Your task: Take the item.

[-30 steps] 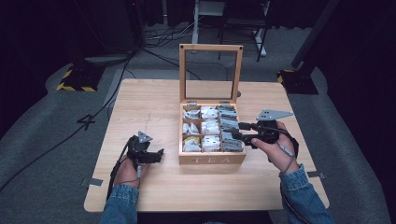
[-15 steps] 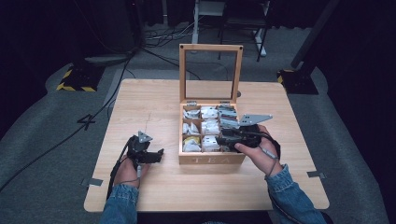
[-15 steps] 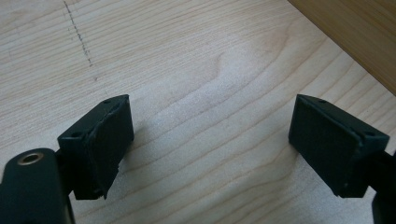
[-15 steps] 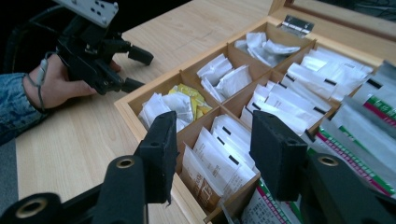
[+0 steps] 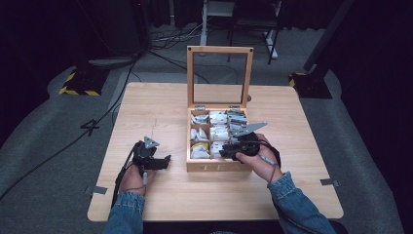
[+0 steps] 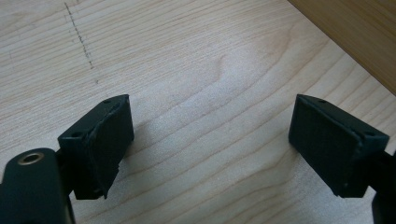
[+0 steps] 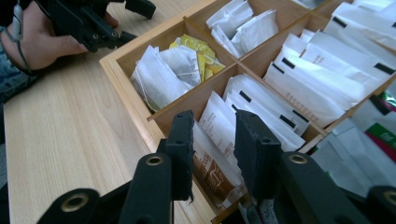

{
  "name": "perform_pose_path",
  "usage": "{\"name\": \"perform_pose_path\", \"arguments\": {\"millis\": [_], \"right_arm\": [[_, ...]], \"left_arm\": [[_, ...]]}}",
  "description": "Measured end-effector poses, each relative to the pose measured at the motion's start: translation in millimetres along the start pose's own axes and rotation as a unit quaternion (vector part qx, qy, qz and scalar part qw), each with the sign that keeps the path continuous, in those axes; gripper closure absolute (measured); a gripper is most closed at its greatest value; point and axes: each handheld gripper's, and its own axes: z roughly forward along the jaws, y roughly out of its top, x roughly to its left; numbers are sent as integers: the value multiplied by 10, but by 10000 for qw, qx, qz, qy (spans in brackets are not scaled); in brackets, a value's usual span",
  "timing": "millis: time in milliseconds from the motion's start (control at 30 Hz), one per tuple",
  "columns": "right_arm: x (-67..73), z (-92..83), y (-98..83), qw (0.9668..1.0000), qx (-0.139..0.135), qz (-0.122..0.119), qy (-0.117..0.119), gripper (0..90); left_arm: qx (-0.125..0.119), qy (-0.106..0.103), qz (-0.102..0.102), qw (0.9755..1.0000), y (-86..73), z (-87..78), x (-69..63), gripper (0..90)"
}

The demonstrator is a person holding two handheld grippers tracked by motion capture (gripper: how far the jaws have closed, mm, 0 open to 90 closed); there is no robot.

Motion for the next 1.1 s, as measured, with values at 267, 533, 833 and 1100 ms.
{"name": "perform_pose_path", "arguments": {"millis": [267, 533, 833, 1100], "right_arm": [[-14, 97, -31, 9998, 199, 8, -27, 734], [7, 109, -50, 9995, 293, -86, 28, 900], [60, 25, -2, 9995, 27, -299, 35, 900], [71, -126, 41, 9990, -304, -324, -32, 900]], "left_arm": [[1, 0, 1, 10000, 0, 0, 0, 144], [0, -2, -7, 10000, -1, 0, -1, 144], [0, -3, -6, 10000, -1, 0, -1, 145], [1, -1, -1, 10000, 0, -1, 0, 144]]}}
